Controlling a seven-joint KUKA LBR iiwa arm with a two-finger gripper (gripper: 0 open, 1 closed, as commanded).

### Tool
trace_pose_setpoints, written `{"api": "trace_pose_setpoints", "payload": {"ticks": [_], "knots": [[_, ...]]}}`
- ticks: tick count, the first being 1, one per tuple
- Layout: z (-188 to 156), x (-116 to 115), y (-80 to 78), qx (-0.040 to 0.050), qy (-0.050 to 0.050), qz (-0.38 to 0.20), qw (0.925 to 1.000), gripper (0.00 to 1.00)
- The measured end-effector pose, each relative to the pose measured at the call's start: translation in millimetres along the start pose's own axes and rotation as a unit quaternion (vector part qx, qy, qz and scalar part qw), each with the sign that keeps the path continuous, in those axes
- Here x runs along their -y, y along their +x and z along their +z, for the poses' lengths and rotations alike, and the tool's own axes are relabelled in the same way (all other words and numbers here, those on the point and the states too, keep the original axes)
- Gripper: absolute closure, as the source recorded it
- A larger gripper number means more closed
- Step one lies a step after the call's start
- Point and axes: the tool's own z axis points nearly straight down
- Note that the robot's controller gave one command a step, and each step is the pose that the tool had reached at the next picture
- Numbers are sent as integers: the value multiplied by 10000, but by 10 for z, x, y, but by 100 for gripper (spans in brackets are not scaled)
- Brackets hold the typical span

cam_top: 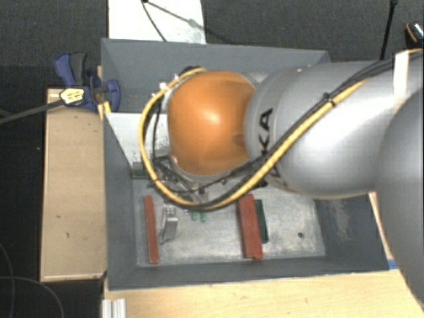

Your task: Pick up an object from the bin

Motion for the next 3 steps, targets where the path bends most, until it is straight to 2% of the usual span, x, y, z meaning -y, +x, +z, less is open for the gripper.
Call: {"api": "trace_pose_setpoints", "payload": {"ticks": [1,2,3], "knots": [[-50,1357,-172,-3,21,418,9991,0],[1432,2281,-642,-25,16,-536,9986,0],[1587,2270,-978,11,4,-840,9965,0]]}}
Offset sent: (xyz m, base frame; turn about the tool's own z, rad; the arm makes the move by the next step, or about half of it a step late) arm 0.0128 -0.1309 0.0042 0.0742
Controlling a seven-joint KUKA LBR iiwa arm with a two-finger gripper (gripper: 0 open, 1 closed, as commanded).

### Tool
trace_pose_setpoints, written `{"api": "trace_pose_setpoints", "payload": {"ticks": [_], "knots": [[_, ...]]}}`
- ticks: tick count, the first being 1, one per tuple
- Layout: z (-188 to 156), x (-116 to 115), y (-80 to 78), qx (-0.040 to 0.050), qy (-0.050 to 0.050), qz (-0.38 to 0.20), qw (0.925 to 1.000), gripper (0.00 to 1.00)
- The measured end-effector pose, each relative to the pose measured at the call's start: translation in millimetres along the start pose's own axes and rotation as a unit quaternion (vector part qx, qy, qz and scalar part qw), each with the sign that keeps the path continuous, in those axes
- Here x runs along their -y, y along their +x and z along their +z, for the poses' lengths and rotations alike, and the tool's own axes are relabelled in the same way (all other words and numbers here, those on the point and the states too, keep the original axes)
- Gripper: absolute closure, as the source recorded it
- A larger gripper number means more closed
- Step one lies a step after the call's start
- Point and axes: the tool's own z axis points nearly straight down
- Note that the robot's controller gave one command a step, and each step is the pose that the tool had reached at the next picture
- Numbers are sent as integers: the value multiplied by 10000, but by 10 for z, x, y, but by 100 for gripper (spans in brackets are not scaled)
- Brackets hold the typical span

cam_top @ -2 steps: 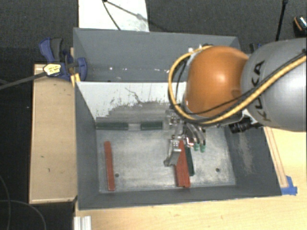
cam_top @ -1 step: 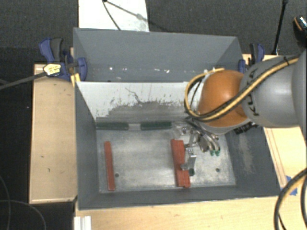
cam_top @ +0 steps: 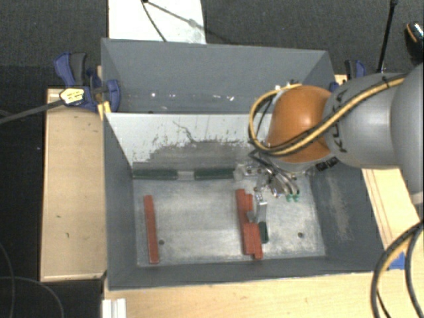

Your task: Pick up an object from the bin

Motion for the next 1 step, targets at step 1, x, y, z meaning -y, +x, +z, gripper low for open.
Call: {"api": "trace_pose_setpoints", "payload": {"ticks": [1], "knots": [[-45,0,-33,63,-1,32,10000,100]]}}
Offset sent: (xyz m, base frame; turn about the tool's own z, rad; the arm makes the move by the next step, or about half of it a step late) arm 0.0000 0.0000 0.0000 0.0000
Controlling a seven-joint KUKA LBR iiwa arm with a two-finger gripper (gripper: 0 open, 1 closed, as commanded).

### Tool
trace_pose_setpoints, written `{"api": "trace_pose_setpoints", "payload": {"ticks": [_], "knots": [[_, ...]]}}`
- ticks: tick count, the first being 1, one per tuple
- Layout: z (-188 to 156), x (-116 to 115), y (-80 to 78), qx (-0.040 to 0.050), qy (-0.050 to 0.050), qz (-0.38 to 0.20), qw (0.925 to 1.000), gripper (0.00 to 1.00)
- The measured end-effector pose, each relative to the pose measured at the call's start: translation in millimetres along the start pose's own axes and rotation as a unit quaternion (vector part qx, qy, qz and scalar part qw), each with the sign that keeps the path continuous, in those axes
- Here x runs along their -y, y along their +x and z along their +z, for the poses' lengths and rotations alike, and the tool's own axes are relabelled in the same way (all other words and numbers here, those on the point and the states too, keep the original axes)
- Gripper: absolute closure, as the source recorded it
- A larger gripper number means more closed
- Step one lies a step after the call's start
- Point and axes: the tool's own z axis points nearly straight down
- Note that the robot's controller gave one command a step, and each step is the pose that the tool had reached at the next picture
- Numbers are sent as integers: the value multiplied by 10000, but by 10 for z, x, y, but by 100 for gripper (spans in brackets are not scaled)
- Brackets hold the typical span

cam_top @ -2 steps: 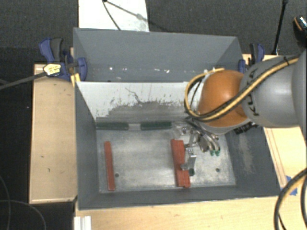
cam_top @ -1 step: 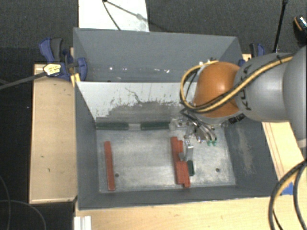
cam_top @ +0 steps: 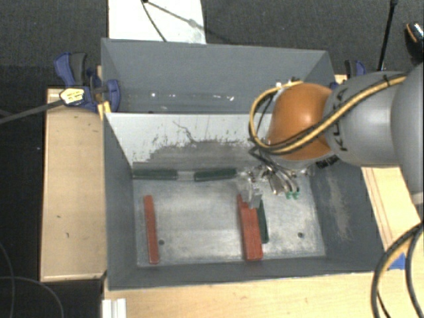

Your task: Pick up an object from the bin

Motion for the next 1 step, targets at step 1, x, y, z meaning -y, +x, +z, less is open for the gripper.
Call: {"api": "trace_pose_setpoints", "payload": {"ticks": [1], "knots": [[-219,225,18,-42,-6,-2599,9656,100]]}}
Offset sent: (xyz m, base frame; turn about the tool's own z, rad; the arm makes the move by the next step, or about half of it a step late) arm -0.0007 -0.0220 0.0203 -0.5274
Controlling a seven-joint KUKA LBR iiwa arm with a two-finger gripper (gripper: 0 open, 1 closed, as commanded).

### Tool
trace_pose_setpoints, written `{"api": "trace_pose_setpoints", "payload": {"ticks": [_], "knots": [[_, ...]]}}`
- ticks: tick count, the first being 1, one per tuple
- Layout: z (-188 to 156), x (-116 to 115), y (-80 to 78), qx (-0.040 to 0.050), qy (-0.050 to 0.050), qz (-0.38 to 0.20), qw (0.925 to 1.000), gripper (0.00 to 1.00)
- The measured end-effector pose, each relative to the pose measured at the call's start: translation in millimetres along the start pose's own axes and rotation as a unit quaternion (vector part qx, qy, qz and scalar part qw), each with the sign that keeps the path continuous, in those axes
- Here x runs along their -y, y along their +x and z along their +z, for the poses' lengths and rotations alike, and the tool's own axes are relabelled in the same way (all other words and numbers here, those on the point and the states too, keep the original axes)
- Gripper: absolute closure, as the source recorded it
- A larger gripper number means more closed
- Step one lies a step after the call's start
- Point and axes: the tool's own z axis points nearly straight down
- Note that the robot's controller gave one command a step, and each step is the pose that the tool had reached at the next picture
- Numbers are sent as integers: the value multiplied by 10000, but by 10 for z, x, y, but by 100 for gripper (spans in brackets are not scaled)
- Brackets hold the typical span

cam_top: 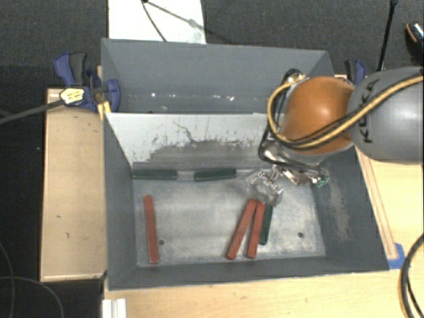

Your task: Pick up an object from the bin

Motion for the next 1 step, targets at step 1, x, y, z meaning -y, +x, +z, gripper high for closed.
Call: {"api": "trace_pose_setpoints", "payload": {"ticks": [1], "knots": [[8,-12,0,-7,-14,22,10000,0]]}}
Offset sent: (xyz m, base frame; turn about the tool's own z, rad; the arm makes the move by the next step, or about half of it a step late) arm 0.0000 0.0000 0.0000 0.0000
